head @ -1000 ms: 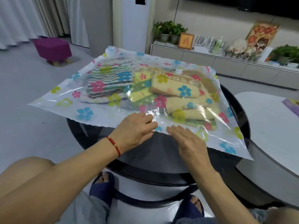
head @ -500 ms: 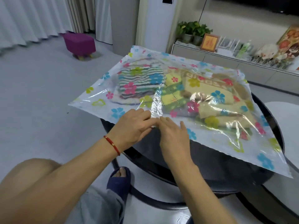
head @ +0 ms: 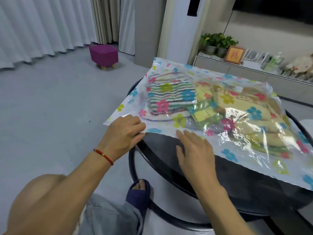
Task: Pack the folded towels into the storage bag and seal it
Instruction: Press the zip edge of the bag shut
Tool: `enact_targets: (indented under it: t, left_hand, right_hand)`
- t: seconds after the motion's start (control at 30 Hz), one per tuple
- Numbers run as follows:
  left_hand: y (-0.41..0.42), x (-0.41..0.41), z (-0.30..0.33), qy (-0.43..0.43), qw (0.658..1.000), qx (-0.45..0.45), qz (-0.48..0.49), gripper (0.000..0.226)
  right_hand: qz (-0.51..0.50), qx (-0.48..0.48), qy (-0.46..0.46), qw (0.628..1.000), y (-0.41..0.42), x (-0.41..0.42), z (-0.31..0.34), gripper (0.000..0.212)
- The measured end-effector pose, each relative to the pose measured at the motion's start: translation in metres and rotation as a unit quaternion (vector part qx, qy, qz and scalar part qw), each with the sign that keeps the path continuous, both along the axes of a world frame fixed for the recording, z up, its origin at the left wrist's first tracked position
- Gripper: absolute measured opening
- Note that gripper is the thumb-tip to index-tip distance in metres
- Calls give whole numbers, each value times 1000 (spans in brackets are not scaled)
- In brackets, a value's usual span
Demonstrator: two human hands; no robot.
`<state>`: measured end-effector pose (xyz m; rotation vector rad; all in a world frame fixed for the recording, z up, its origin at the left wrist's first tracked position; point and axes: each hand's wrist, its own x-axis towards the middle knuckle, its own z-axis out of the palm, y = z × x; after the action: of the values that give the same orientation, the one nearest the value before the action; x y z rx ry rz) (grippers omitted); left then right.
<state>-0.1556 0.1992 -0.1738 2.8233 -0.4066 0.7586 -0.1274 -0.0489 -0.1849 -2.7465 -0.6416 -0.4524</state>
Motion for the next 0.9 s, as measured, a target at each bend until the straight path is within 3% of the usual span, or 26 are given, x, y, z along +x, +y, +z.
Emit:
enact_targets:
  t: [0.07, 0.17, 0.43, 0.53, 0.63, 0.9]
  left_hand:
    - [-1, 1, 0, -15, 1000, -13, 2, 29]
    - [7, 0, -1, -27, 999, -15, 10, 22]
    - [51, -6, -15, -31, 996, -25, 78, 17]
    - [64, -14, -18, -28, 994, -25, 106, 18]
    - [74, -20, -18, -9, 992, -44, 116, 15]
    - [93, -19, 0, 16, 990, -7, 139, 13]
  right_hand:
    - [57, -21, -18, 998, 40, 0, 6, 47]
    - [96, -37, -13, 995, 79, 4, 6, 45]
    - [77, 36, -96, 992, 69, 0, -17, 42]
    - [75, 72, -88, 991, 70, -2, -20, 48]
    - [66, 91, -82, 990, 71, -3, -22, 40]
    - [77, 56, -26, 995, 70, 2, -25, 41]
